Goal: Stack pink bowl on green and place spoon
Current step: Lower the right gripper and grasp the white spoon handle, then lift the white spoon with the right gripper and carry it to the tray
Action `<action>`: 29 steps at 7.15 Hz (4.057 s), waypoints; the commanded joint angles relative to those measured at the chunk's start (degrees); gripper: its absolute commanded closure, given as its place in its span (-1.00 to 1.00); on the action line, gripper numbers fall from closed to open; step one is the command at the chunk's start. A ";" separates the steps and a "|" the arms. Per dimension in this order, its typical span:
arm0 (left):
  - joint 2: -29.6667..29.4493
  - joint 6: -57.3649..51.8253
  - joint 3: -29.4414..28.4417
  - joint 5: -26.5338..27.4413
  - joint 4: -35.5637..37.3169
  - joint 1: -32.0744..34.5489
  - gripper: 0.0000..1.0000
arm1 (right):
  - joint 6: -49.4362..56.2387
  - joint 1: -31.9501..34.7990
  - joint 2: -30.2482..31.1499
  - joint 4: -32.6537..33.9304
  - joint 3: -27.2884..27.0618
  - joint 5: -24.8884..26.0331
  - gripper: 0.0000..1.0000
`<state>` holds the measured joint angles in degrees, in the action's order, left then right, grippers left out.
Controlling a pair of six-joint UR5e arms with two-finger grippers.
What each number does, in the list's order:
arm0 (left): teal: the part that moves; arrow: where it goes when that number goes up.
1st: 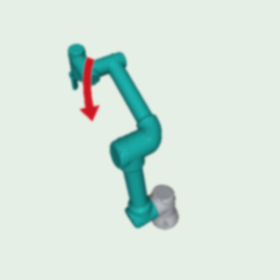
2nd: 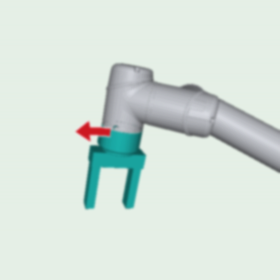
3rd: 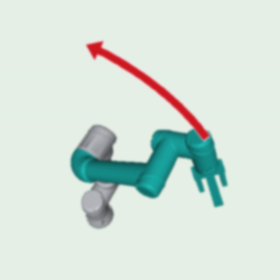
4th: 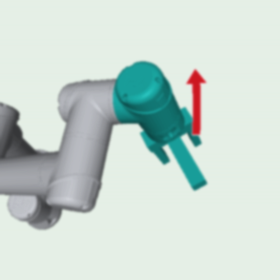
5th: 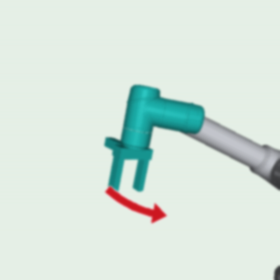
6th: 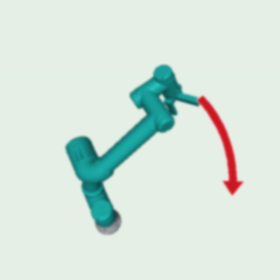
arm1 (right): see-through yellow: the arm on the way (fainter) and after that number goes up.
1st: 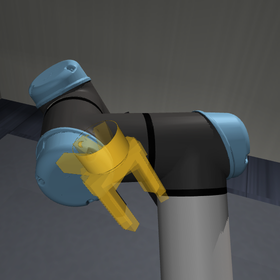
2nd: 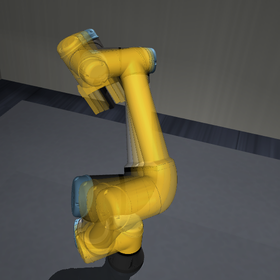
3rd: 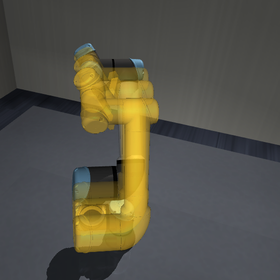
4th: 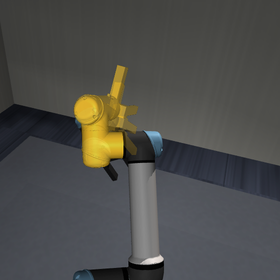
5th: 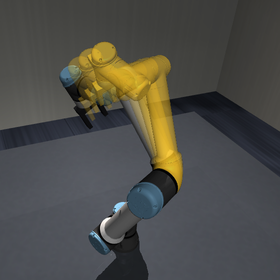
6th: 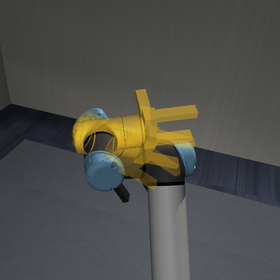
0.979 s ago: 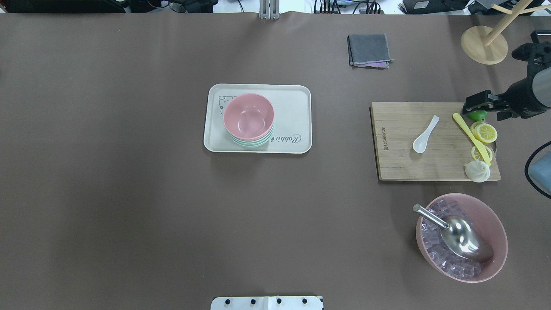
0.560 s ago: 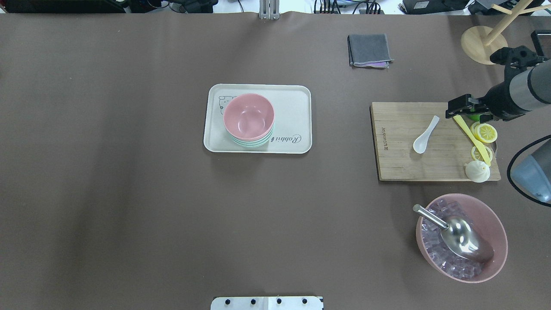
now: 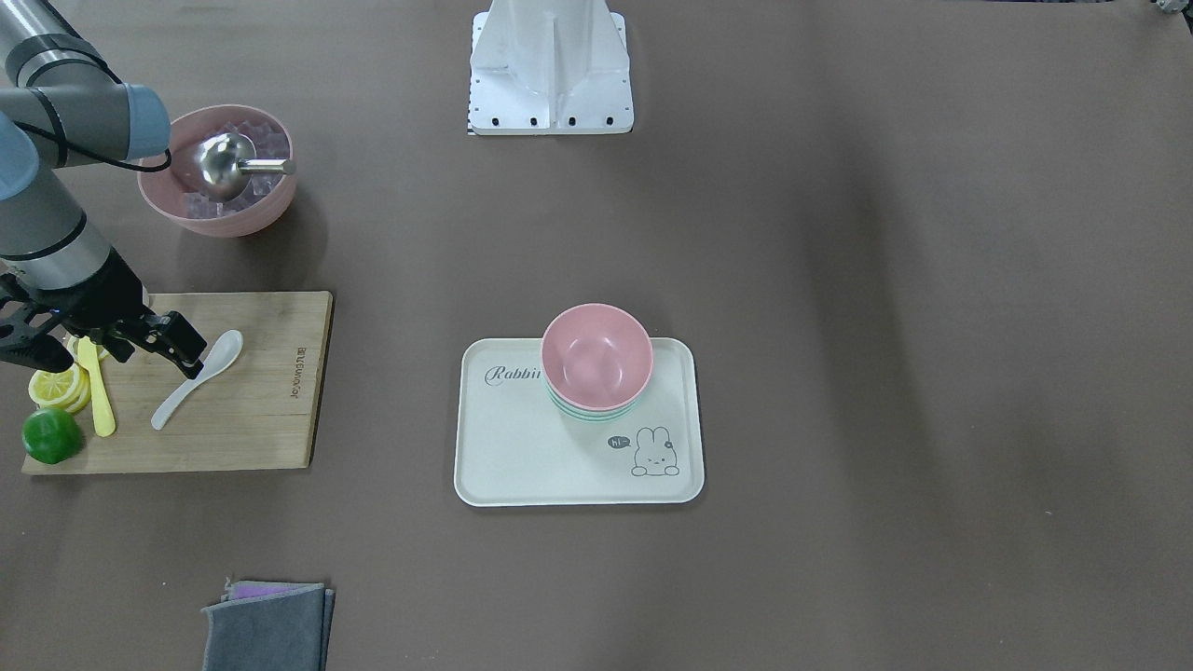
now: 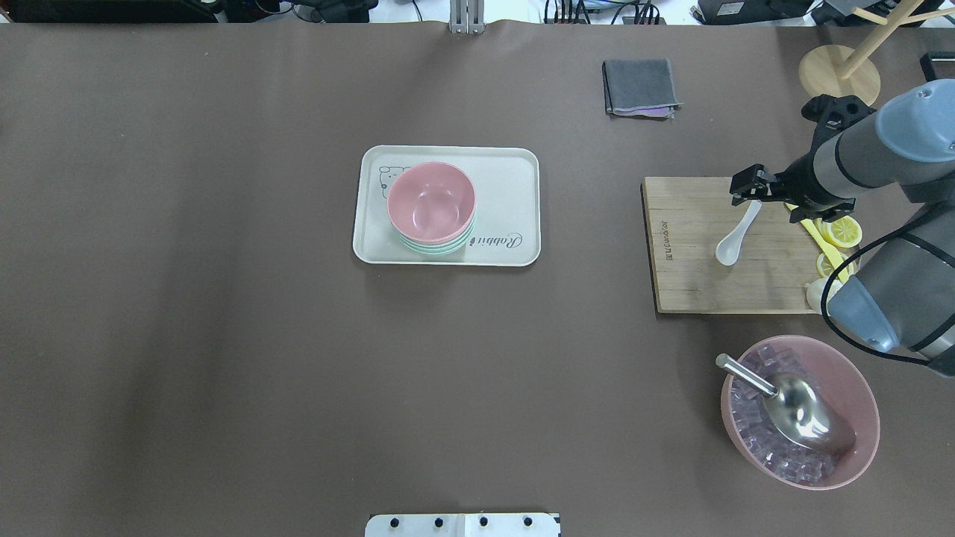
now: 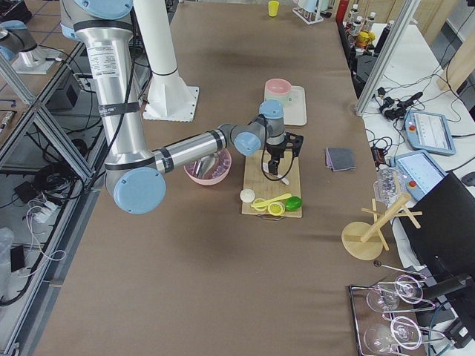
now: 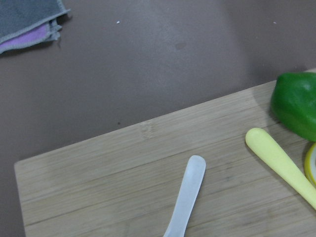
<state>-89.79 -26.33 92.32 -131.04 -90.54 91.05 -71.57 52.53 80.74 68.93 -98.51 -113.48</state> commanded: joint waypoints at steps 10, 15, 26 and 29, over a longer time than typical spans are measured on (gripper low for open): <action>-0.04 0.05 0.59 0.09 -1.04 0.00 -0.97 | -11.40 -5.69 -0.41 -0.02 3.15 9.15 0.10; -0.04 0.05 0.67 0.09 -1.04 -0.08 -0.97 | -11.31 -5.86 -1.11 -0.11 4.29 9.15 0.26; -0.21 0.14 0.32 0.00 -0.95 -0.17 -0.97 | -27.98 -7.43 -28.41 24.30 3.85 12.66 1.00; 0.40 13.08 0.85 -0.26 -0.95 -0.08 -0.97 | -34.68 -11.65 -37.99 29.06 7.79 15.12 1.00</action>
<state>-89.72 -20.21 92.76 -131.15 -91.47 90.93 -103.87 42.42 46.81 96.01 -92.83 -99.23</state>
